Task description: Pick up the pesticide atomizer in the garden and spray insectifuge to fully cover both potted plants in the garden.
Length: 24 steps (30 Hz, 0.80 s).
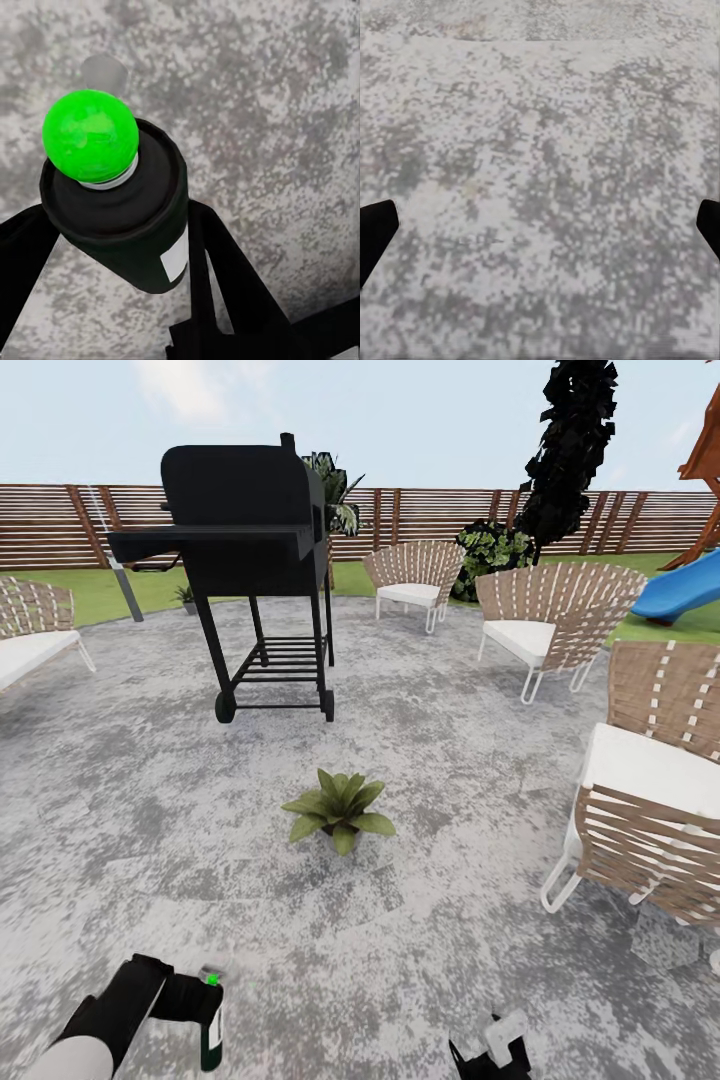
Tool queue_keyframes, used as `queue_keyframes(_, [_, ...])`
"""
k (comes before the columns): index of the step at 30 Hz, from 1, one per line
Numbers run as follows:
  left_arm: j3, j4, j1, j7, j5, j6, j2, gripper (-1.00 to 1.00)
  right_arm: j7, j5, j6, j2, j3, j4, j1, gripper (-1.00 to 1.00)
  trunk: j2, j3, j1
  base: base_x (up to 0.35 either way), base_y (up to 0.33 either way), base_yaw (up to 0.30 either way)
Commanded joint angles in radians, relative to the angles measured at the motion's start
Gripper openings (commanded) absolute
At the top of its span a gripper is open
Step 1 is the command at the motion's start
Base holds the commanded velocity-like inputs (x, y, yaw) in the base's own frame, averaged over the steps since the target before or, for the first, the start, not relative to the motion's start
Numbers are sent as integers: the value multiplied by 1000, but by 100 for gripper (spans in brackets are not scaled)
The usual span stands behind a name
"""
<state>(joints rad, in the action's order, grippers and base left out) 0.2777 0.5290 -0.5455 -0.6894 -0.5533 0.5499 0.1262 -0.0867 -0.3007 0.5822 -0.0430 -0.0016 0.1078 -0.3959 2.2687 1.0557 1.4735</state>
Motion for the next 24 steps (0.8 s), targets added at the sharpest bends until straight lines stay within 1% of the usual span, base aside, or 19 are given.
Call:
queue_keyframes(1, [6,6,-1,-8,-8,20,-1,-100,-4,3,3,1,-1,-2,-1,100,0,1,0,176,31,0])
queue_keyframes(4, [6,12,-1,-8,-7,56,-1,-100,-4,21,2,2,-1,-3,-1,100,0,1,0,237,61,0])
queue_keyframes(5, [5,16,-2,-8,-7,69,-1,-100,-4,36,1,3,-1,-3,-1,100,0,1,0,282,84,0])
queue_keyframes(6, [4,26,-2,-7,-6,84,-3,-100,-4,65,1,3,-1,-3,-1,100,0,1,0,304,96,0])
queue_keyframes(9, [3,36,-8,-8,-9,99,-7,-100,-5,86,0,3,-1,-4,-1,100,0,1,0,312,101,0])
queue_keyframes(11, [2,38,-29,-9,-42,129,-11,-100,-5,91,-1,3,-1,-5,-1,100,0,1,0,318,109,0])
queue_keyframes(12, [2,39,-40,-9,-64,146,-14,-100,-5,92,-1,4,-1,-5,-1,100,0,1,0,318,119,0])
queue_keyframes(13, [2,39,-50,-11,-89,161,-16,-100,-5,93,-1,4,-1,-5,-1,100,0,1,0,318,124,0])
queue_keyframes(14, [3,39,-63,-13,-126,176,-21,-100,-5,93,-1,4,-1,-5,-1,100,0,1,0,317,129,0])
queue_keyframes(17, [3,39,-88,-14,-184,189,-37,-100,-5,93,-1,5,-1,-5,-1,100,0,1,0,317,132,-47])
queue_keyframes(20, [3,39,-105,-16,-212,214,-50,-100,-5,94,-1,5,-1,-5,-1,100,0,1,0,322,113,-193])
queue_keyframes(21, [3,39,-108,-17,-214,223,-52,-100,-5,94,-1,5,-1,-5,-1,100,0,1,0,328,72,-234])
queue_keyframes(22, [3,39,-119,-20,-219,255,-61,-100,-5,94,-1,5,-1,-7,-1,100,0,1,0,333,37,-253])
queue_keyframes(23, [2,39,-126,-22,-221,271,-66,-100,-5,94,-1,5,-1,-9,-1,100,0,1,0,334,24,-260])
queue_keyframes(24, [-6,39,-135,-27,-223,285,-74,-100,-5,94,-1,5,-1,-15,-1,100,0,1,0,336,12,-266])
